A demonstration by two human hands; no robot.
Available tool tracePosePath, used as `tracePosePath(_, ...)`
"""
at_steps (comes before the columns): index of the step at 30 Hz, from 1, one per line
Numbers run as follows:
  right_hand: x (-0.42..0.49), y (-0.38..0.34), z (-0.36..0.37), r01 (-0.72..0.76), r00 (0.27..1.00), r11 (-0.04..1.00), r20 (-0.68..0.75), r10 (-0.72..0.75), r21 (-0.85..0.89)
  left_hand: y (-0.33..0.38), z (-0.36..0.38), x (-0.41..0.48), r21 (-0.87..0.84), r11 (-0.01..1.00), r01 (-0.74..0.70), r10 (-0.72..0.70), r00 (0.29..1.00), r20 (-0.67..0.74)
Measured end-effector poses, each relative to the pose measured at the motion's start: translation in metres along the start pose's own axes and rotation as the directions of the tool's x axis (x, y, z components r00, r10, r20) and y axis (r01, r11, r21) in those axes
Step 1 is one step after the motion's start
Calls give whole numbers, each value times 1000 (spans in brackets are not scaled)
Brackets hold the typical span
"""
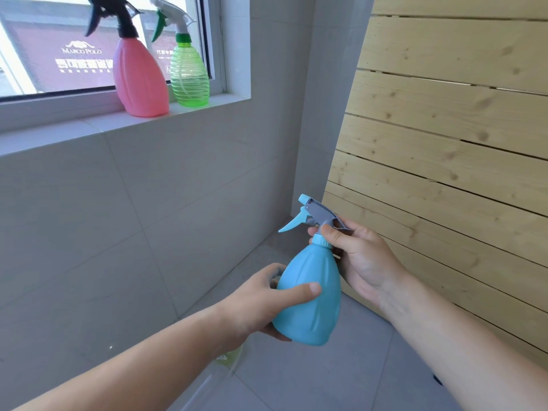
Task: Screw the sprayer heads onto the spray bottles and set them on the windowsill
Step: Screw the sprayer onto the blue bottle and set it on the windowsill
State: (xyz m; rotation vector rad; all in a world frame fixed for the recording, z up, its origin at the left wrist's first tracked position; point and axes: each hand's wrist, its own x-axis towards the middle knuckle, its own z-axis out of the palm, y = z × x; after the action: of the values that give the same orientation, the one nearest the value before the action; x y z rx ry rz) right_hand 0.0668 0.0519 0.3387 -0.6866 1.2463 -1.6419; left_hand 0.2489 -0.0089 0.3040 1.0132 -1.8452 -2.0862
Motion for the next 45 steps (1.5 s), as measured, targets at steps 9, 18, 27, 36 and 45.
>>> tracePosePath(9, -6, -3, 5, -119, 975, 982, 202, 89, 145, -8, -2, -3, -207, 977, 43, 28, 944, 329)
tracePosePath(18, -10, -4, 9, -70, 985, 993, 163, 54, 93, 0, 1, -4, -168, 985, -28, 67, 970, 234)
tracePosePath(27, -10, 4, 15, -21, 1000, 997, 5, 21, 71, -1, 5, 0, -96, 993, -64, 76, 990, 119)
tracePosePath(36, -7, 4, 12, -36, 999, 998, 3, 36, 50, 2, -1, 1, -65, 996, -57, 67, 984, 168)
tracePosePath(45, -10, 8, 6, 31, 988, 963, 153, 11, -269, 10, -23, 2, -241, 965, -100, 107, 994, 14)
